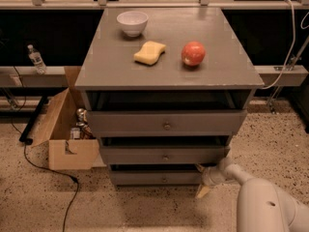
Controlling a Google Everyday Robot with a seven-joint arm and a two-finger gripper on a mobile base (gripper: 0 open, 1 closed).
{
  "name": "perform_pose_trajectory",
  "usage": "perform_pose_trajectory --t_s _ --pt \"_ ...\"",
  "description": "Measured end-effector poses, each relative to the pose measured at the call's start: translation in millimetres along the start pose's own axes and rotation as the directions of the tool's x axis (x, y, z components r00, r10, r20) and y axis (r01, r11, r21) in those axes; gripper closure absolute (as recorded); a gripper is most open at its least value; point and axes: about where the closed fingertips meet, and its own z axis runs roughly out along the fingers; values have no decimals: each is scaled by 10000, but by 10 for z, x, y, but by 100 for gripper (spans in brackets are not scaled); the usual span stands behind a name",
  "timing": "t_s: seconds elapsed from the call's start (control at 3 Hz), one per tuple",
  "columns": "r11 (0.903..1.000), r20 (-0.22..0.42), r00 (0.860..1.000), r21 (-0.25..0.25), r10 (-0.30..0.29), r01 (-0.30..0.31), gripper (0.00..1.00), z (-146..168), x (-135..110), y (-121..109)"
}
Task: Open bottom drawer
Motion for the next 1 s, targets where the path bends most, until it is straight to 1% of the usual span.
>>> perform_pose_trajectory --t_s 0.33,0.67,1.0 --pt "9998 -32 9999 -170 -132 132 27 28 -41 78" --pt "9985 326 9994 -534 105 -88 57 -270 -60 473" --pt "9985 335 9994 -539 107 -89 81 -307 -83 462"
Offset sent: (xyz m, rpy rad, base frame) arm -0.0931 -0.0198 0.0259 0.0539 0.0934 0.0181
